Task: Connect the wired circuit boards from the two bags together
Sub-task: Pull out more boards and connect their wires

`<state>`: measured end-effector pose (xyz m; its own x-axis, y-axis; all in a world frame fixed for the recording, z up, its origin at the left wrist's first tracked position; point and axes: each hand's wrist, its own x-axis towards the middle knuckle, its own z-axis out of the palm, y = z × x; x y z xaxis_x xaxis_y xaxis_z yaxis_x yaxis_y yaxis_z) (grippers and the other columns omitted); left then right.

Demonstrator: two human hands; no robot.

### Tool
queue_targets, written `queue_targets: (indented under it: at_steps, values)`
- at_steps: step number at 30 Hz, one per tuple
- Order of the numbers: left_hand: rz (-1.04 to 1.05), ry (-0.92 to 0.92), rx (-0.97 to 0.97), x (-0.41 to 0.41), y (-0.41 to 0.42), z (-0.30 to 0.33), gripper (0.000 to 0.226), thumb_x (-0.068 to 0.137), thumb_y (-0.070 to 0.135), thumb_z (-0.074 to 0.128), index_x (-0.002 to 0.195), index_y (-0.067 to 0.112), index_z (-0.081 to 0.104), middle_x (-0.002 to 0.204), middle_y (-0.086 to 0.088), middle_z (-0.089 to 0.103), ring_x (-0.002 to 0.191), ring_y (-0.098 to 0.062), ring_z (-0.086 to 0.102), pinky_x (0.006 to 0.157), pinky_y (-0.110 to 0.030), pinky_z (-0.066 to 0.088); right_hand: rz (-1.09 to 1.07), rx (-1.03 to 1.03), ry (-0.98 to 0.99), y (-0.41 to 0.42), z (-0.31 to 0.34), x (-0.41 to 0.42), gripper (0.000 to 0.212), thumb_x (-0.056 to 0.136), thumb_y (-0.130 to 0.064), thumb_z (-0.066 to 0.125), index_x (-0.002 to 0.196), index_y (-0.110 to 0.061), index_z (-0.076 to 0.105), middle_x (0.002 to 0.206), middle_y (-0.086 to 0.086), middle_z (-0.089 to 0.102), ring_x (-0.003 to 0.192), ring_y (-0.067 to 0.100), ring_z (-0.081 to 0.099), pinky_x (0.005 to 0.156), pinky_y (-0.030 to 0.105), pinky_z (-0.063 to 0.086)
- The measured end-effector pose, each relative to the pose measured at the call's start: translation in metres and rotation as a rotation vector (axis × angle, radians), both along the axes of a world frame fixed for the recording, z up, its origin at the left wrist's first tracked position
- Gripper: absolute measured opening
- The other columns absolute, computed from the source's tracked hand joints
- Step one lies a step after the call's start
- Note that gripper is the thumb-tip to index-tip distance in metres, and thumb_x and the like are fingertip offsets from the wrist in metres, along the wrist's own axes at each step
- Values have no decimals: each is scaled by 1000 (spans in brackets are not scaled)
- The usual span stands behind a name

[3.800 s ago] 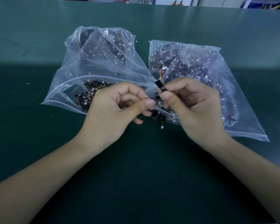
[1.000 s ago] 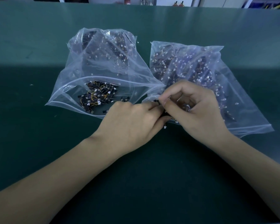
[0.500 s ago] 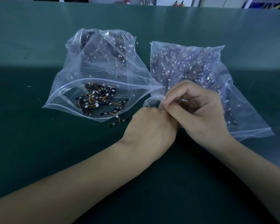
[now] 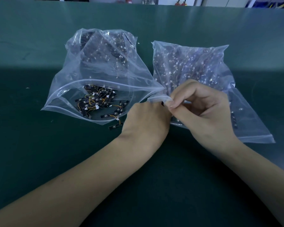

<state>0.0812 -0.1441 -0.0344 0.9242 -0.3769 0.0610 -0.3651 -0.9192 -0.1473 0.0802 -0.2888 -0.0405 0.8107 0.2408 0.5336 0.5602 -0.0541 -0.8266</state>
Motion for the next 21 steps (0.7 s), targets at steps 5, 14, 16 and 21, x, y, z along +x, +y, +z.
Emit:
queue_targets:
  at_steps: [5,14,16,21]
  values:
    - [-26,-119,44,6,7,4,21,107,12,43,91,27,45,102,-1,59,102,-30,71,51,-32,14,11,-8,-5,4,1,-2,24,90,13,68,83,-10,67,86,14,63,74,31,58,64,44,45]
    - [-196,-303,-175,1,23,3,35,60,18,99,58,16,64,49,-6,59,33,-30,54,55,-17,0,-125,-110,-94,6,0,-6,22,96,5,69,95,-16,70,89,0,67,73,28,64,62,40,52]
    - [-243,-322,-201,-6,29,-1,20,82,26,87,77,12,73,64,-8,67,39,-33,58,48,-20,13,-168,-176,-162,7,-1,-7,25,95,3,71,100,-21,70,91,-4,68,71,24,65,60,41,52]
    - [-464,-452,-240,-23,60,-3,24,104,32,61,111,19,79,119,-3,78,47,-32,64,39,-29,38,-224,-276,-292,4,-2,-6,22,93,8,73,101,-12,75,94,-3,68,70,18,63,64,34,52]
